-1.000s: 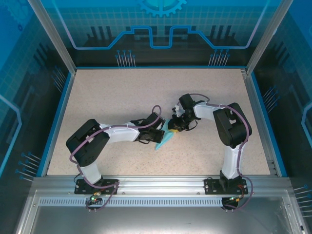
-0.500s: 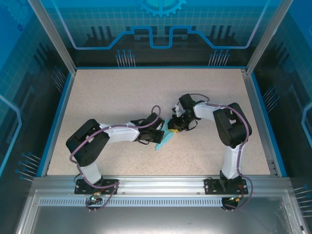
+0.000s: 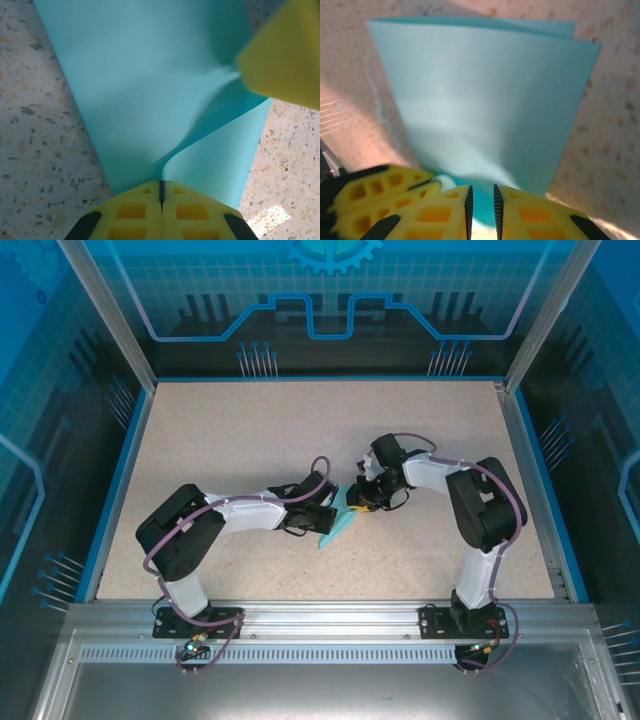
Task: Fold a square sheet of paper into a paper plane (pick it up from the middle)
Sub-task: Third fold the triangle at the center of the table.
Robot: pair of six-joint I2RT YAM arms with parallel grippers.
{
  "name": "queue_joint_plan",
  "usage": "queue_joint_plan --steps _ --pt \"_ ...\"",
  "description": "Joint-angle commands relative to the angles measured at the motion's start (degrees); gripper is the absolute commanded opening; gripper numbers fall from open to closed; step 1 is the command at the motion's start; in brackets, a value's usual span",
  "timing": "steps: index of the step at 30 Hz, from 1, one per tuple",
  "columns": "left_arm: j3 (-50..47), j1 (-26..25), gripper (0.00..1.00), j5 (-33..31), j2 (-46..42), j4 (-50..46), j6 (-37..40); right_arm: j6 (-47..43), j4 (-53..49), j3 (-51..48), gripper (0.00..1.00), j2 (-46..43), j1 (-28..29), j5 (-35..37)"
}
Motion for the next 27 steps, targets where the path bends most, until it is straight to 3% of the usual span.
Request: queue_joint_plan --steps 1,5,10,15,27 --pt "0.0 0.5 0.00 -0.5 1.3 -2.0 1.2 3.7 3.3 -3.7 0.20 -7.5 -2.0 0.6" --pt "-0.4 0.5 0.00 -0.8 0.9 -1.9 1.4 5.6 7.5 -9.7 0.14 -13.3 -1.8 -0.5" --pt "-0.4 0.5 0.00 -0.6 0.9 -1.4 1.4 14.8 20.3 -19.8 0.11 -17.7 2.2 -2.2" --pt "-0.2 0.5 0.00 -0.4 1.0 -1.3 1.7 21.7 29.2 -22.7 0.07 -16.2 7.2 -0.1" --pt "0.1 0.5 0.00 -0.2 1.1 -1.2 2.0 25.7 34.8 -21.1 0.07 -9.0 7.9 -2.4"
